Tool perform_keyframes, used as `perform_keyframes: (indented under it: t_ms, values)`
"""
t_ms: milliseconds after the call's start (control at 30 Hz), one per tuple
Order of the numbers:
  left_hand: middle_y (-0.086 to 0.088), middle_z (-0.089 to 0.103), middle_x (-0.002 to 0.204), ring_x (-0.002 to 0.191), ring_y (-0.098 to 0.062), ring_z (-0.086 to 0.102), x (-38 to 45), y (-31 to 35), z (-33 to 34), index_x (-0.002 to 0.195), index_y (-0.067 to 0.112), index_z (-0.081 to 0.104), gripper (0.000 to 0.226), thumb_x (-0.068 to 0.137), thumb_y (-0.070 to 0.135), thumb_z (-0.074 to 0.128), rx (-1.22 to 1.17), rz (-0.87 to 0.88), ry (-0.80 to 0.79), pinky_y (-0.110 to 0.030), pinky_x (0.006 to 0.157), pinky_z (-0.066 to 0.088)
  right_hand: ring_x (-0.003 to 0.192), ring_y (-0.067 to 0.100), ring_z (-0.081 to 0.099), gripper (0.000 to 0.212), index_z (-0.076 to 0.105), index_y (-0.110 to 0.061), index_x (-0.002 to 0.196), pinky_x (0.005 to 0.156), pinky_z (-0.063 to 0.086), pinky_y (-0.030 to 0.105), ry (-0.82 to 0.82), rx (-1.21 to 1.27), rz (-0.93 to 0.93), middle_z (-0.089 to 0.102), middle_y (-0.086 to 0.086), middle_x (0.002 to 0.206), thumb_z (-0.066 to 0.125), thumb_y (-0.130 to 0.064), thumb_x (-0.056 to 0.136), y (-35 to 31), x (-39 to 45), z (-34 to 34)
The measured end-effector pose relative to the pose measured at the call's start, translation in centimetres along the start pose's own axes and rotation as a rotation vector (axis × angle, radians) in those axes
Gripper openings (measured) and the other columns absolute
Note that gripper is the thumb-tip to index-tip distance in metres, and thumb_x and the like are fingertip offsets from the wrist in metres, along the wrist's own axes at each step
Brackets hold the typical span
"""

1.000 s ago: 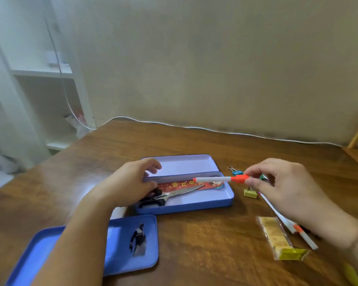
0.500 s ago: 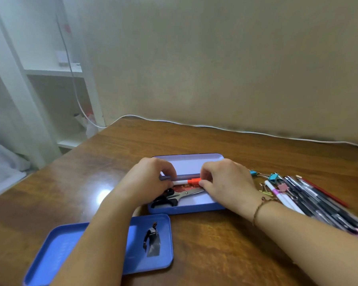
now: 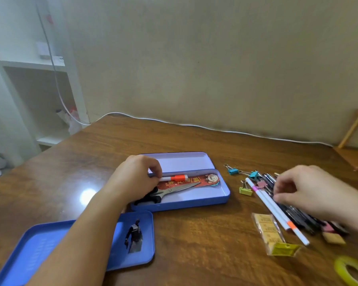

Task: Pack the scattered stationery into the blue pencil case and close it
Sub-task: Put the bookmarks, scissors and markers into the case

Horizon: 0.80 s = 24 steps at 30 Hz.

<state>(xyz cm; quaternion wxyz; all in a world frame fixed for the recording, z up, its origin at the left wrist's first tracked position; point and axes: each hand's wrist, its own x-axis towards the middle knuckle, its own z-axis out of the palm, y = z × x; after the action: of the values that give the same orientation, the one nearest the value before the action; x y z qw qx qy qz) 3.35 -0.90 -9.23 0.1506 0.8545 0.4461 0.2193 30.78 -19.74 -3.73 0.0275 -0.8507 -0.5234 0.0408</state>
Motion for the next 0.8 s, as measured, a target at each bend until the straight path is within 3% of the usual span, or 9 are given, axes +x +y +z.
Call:
perform_keyframes:
  t_ms: [100, 233, 333, 533, 667, 800]
  values:
    - [0.015, 0.061, 0.087, 0.086, -0.005, 0.057, -0.3, 0.7, 0.0, 0.069, 0.034, 0.068, 0.016, 0.079, 0.022, 0.072, -0.085, 0.076, -0.025, -0.026, 0.076, 0.048, 0.076, 0.001, 0.057, 0.020, 0.066, -0.032, 0.066, 0.062, 0.050, 0.027, -0.041, -0.037, 0.049, 0.063, -0.015, 0.078, 0.072, -0.048, 0.078, 0.5, -0.8, 1.6]
    - [0.017, 0.063, 0.096, 0.093, 0.007, 0.054, -0.8, 1.0, 0.0, 0.077, 0.029, 0.074, 0.004, 0.078, 0.028, 0.077, -0.042, 0.195, -0.168, -0.007, 0.075, 0.041, 0.072, 0.002, 0.057, 0.025, 0.063, -0.033, 0.072, 0.054, 0.045, 0.021, -0.039, -0.059, 0.065, 0.063, -0.014, 0.076, 0.065, -0.057, 0.080, -0.3, -1.3, 2.2]
    - [0.018, 0.062, 0.100, 0.091, 0.012, 0.053, -0.8, 1.1, 0.1, 0.079, 0.027, 0.075, 0.005, 0.076, 0.027, 0.080, -0.020, 0.191, -0.185, 0.002, 0.071, 0.037, 0.070, 0.002, 0.058, 0.027, 0.061, -0.034, 0.074, 0.058, 0.051, 0.022, -0.016, -0.087, 0.079, 0.063, -0.014, 0.073, 0.062, -0.060, 0.081, -0.7, -1.3, 2.7]
    - [0.016, 0.061, 0.105, 0.086, 0.018, 0.048, -0.8, 1.0, 0.0, 0.081, 0.025, 0.077, 0.006, 0.076, 0.025, 0.081, -0.012, 0.181, -0.205, 0.006, 0.071, 0.033, 0.070, 0.001, 0.056, 0.024, 0.061, -0.035, 0.076, 0.051, 0.042, 0.019, -0.003, -0.071, 0.068, 0.062, -0.016, 0.076, 0.058, -0.057, 0.086, -0.7, -1.2, 3.1]
    - [0.011, 0.064, 0.104, 0.091, 0.005, 0.053, -0.9, 0.9, 0.0, 0.080, 0.024, 0.077, 0.006, 0.075, 0.025, 0.081, -0.030, 0.196, -0.213, 0.000, 0.074, 0.037, 0.066, -0.001, 0.053, 0.020, 0.061, -0.038, 0.082, 0.046, 0.034, 0.018, 0.084, -0.064, 0.025, 0.059, -0.019, 0.073, 0.053, -0.054, 0.090, -1.3, -2.0, 1.2]
    - [0.014, 0.064, 0.096, 0.092, -0.002, 0.058, -0.5, 0.3, -0.2, 0.080, 0.032, 0.069, 0.005, 0.080, 0.034, 0.074, -0.056, 0.145, -0.195, -0.022, 0.078, 0.047, 0.070, 0.003, 0.054, 0.018, 0.056, -0.042, 0.089, 0.051, 0.035, 0.021, 0.200, -0.164, -0.242, 0.058, -0.017, 0.075, 0.045, -0.056, 0.092, -4.5, -1.3, -0.4]
